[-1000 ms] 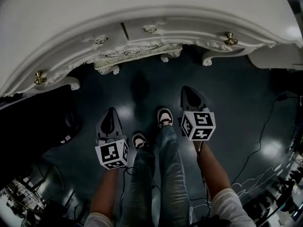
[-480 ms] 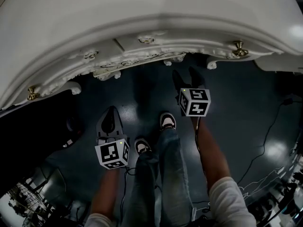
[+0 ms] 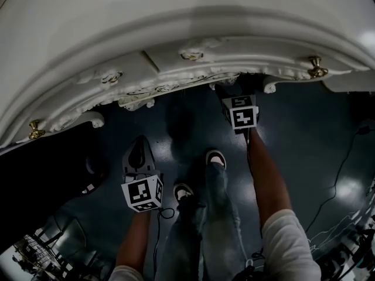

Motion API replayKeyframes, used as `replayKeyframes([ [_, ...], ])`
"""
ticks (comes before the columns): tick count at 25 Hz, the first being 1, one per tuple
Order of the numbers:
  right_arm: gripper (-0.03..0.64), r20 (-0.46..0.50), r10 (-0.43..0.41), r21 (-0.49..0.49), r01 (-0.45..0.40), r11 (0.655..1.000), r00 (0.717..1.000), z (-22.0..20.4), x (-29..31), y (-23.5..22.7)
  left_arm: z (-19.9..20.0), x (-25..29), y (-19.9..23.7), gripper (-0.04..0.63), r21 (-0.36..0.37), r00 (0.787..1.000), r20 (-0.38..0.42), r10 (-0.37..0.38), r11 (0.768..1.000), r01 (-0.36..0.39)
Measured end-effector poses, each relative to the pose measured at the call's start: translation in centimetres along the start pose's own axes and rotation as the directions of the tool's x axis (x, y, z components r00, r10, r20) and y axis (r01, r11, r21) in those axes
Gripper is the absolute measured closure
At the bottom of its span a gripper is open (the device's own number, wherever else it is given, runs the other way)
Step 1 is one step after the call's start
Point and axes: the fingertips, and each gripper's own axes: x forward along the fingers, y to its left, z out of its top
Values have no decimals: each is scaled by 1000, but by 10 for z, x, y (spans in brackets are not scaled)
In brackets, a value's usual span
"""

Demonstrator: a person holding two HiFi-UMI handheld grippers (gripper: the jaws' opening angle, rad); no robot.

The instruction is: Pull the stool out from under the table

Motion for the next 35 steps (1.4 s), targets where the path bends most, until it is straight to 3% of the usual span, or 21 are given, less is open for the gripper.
replayKeyframes([
  [3, 304, 13, -1, -33, 2, 999, 1000, 12, 10, 4, -5, 3, 4, 588, 7, 1000, -1, 1, 1000, -1],
  [7, 304, 40, -5, 32, 4, 999, 999, 18, 24, 0, -10, 5, 10, 588, 7, 1000, -4, 5, 1000, -5],
  [12, 305, 36, 11, -10, -10, 1000, 999, 15, 31, -2, -18, 6, 13, 587, 3, 1000, -23, 1, 1000, -1],
  [14, 341, 26, 22, -25, -22, 999, 999, 16, 30, 2, -20, 8, 12, 588, 9, 1000, -29, 4, 1000, -4],
  [18, 351, 30, -13, -61, 15, 998, 999, 13, 28, -6, -22, 13, 4, 586, 27, 1000, -23, -2, 1000, 3],
  [20, 351, 39, -19, -66, 22, 998, 999, 8, 31, -11, -23, 20, -2, 567, 13, 999, -28, -18, 1000, 18],
  [27, 351, 48, 10, -53, -7, 999, 999, 7, 32, -9, -36, 50, -1, 406, -14, 993, -112, -30, 1000, 28],
  [31, 351, 78, 31, -35, -28, 999, 996, 15, 29, -4, -41, 68, 8, 343, 23, 990, -140, -13, 1000, 17],
  [35, 351, 76, 45, -27, -44, 999, 996, 12, 30, -2, -46, 87, 35, 331, 120, 988, -138, 75, 991, -59],
])
